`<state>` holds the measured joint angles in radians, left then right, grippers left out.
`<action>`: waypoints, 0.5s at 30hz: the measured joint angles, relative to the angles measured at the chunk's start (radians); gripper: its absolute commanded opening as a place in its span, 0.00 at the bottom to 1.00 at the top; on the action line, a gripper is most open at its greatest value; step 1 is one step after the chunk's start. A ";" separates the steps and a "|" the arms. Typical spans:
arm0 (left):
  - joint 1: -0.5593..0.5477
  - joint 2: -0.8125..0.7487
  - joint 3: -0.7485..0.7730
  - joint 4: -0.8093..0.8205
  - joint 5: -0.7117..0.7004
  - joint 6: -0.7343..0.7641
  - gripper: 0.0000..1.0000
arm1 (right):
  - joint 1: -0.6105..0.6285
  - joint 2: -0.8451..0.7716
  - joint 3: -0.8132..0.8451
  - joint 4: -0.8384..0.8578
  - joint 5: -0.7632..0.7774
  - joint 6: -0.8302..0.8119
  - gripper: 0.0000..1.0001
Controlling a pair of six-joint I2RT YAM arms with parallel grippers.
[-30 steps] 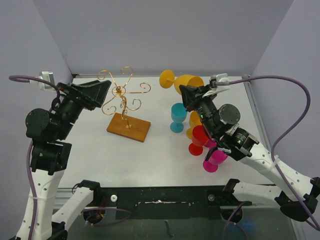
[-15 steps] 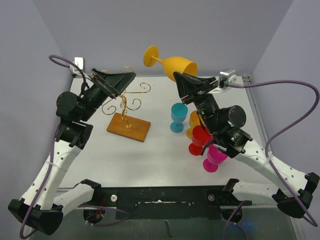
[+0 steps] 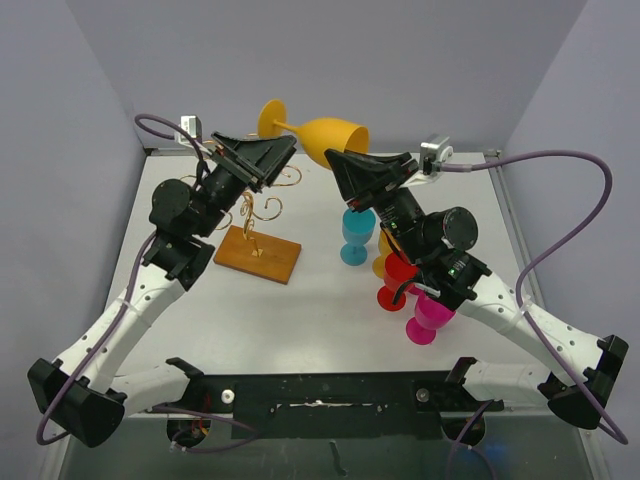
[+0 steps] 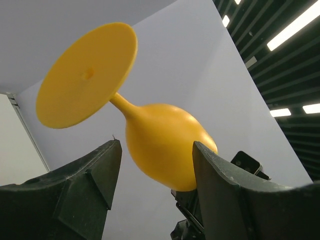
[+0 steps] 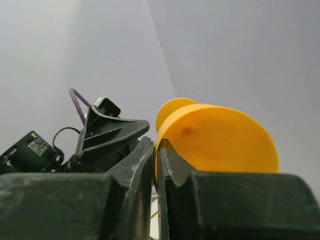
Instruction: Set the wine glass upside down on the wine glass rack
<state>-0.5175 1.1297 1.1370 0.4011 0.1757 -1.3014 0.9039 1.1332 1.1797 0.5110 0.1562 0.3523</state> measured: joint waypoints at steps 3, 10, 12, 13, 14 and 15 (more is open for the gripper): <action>-0.019 0.022 0.000 0.012 -0.027 -0.013 0.57 | 0.000 0.000 0.000 0.012 -0.025 0.012 0.00; -0.023 0.055 -0.003 0.093 -0.051 -0.050 0.57 | -0.004 -0.002 -0.003 0.018 -0.064 0.032 0.00; -0.023 0.056 -0.003 0.119 -0.059 -0.056 0.57 | -0.004 -0.004 -0.004 0.020 -0.085 0.043 0.00; -0.023 0.057 -0.004 0.127 -0.063 -0.058 0.56 | -0.004 -0.005 -0.005 0.020 -0.093 0.049 0.00; -0.024 0.057 -0.005 0.135 -0.069 -0.059 0.53 | -0.004 -0.006 -0.006 0.022 -0.100 0.054 0.00; -0.024 0.057 -0.005 0.137 -0.072 -0.060 0.51 | -0.004 -0.008 -0.008 0.023 -0.108 0.059 0.00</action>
<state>-0.5419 1.1866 1.1316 0.5377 0.1040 -1.3617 0.9001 1.1255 1.1721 0.5343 0.0486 0.4114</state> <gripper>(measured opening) 0.567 0.062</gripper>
